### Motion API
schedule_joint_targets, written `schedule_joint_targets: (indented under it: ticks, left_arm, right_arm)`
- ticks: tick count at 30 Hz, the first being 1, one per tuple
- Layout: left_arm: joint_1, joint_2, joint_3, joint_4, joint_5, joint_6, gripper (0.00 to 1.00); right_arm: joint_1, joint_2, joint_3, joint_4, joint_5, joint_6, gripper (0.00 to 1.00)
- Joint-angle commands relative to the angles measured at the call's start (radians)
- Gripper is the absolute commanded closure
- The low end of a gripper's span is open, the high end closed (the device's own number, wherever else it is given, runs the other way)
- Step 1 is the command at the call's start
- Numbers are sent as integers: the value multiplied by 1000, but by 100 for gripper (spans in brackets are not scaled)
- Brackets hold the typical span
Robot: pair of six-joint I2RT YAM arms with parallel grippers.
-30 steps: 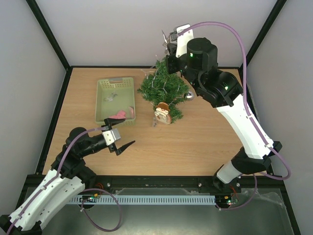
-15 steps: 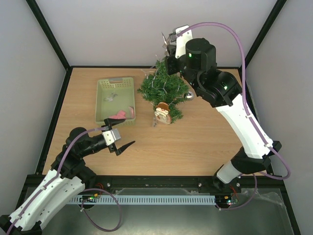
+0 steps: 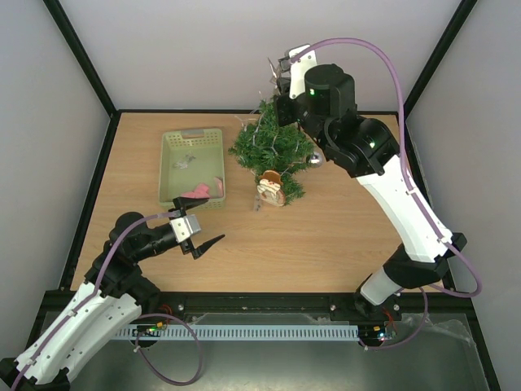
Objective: Decorate the small christmas tree
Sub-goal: Place the decoration item on the Christmas tree.
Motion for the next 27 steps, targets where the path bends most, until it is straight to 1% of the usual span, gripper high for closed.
schedule_joint_targets:
  ticks: [1,14,20,27]
  left_arm:
    - [-1,-9,-9,6,8,11,1]
    - [-1,-11,-12,6,10,11,1]
    - [-1,-9,-12,7,11,13,1]
    - [-1,-8,-12,7,17,14,1]
  right_arm:
    - [-4,12,1,-50,27,1,98]
    - [-5,14,25,-60,39,-8,98]
    - [-4,41,82,-136,38,-14,98]
    - [-5,64,121,-166,38,-13,98]
